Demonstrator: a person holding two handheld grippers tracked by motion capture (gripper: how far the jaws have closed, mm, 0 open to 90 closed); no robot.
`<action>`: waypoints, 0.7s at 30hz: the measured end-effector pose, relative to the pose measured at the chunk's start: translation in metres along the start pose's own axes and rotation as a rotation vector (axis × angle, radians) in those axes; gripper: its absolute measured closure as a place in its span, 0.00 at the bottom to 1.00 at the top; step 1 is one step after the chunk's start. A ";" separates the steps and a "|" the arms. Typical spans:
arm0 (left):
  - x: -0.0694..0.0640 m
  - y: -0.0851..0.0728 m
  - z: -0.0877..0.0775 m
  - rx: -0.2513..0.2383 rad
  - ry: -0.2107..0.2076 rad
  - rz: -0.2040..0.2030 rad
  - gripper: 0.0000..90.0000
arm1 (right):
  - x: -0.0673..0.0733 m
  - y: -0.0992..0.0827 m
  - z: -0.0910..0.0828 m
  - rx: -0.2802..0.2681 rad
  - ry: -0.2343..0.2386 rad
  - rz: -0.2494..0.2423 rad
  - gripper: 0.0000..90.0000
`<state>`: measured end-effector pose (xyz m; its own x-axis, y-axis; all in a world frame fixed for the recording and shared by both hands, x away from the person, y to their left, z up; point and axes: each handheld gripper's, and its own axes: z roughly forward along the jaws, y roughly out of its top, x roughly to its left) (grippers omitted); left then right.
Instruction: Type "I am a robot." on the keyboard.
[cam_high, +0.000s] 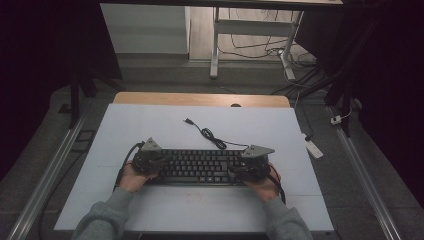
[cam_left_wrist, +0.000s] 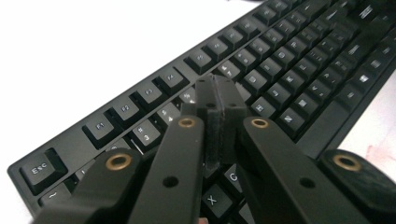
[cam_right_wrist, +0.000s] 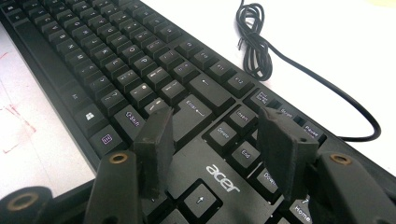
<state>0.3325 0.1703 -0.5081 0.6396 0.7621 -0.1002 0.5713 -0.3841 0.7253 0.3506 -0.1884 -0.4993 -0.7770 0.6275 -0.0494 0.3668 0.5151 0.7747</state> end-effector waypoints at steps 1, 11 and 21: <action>0.000 0.000 0.001 0.004 0.001 0.000 0.99 | 0.000 0.000 0.000 0.000 0.000 -0.001 0.51; 0.000 0.000 0.012 0.028 0.015 0.006 0.99 | 0.000 0.000 0.000 -0.002 0.000 0.004 0.51; 0.000 -0.002 0.017 0.056 0.016 0.010 0.99 | 0.000 -0.001 0.000 0.001 0.001 0.003 0.51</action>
<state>0.3399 0.1620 -0.5205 0.6374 0.7661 -0.0821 0.5930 -0.4198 0.6871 0.3507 -0.1887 -0.5000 -0.7760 0.6290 -0.0464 0.3702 0.5137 0.7740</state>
